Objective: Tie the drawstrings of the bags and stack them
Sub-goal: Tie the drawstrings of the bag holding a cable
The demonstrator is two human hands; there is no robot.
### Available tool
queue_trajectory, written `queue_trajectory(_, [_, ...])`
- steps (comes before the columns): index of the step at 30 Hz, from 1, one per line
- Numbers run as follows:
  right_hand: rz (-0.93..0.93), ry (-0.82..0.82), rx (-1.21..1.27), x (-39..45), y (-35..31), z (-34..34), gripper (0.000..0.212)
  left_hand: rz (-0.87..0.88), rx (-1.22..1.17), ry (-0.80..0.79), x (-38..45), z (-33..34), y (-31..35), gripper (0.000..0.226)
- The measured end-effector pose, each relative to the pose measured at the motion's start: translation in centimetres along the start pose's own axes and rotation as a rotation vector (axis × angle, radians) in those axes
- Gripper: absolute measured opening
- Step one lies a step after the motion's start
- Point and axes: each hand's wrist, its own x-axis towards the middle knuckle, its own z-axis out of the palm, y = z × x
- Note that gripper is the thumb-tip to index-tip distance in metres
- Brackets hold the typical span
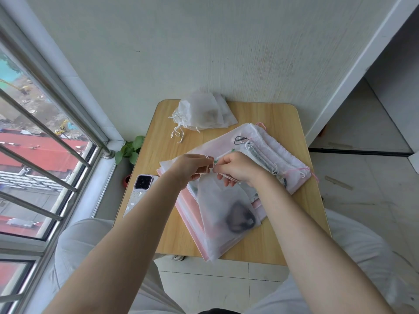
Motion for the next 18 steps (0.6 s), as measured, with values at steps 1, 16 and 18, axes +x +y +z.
queue_trajectory(1, [-0.005,0.003,0.004,-0.1,0.0,0.1,0.009,-0.007,-0.002,-0.022,0.0,0.0,0.1,0.020])
queue_trajectory(16, [0.056,-0.225,-0.248,-1.5,-1.4,-1.3,0.028,0.074,0.139,0.090,-0.3,-0.4,0.0,0.017])
queue_trajectory(18, [0.039,-0.121,-0.318,-0.9,-1.2,-1.8,0.021,0.112,0.182,0.103,-0.2,-0.3,-0.2,0.017])
